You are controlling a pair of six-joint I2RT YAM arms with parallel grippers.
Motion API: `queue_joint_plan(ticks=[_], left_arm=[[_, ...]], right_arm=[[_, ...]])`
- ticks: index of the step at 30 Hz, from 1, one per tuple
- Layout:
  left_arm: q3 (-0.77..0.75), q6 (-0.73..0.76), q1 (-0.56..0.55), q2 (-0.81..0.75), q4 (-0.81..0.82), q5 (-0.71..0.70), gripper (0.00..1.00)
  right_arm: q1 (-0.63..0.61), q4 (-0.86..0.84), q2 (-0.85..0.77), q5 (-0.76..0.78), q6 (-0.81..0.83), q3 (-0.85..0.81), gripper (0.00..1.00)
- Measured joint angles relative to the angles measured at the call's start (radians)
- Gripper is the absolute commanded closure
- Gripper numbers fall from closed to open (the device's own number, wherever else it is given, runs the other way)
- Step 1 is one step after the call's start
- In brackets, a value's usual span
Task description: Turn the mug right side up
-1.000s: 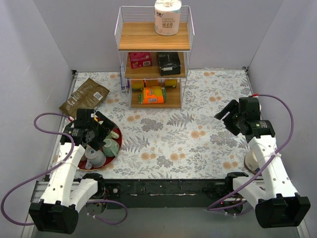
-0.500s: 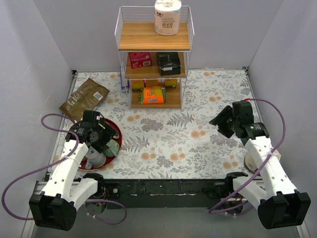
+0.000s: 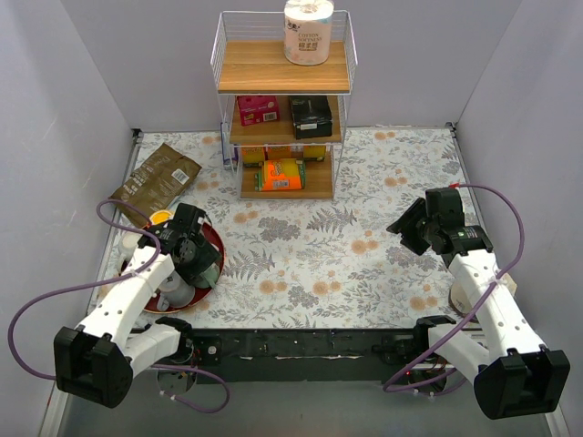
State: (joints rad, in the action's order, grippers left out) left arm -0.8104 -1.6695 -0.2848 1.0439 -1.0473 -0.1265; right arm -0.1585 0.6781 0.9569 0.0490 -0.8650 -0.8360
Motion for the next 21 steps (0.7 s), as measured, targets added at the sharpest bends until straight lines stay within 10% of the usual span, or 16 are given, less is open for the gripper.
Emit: queue_joint_plan(ticks=[21], left_arm=[[0.034,0.032,-0.005,0.068,0.011,-0.069,0.64]], right_arm=[[0.000,-0.001,0.034,0.000,0.004,0.001,0.47]])
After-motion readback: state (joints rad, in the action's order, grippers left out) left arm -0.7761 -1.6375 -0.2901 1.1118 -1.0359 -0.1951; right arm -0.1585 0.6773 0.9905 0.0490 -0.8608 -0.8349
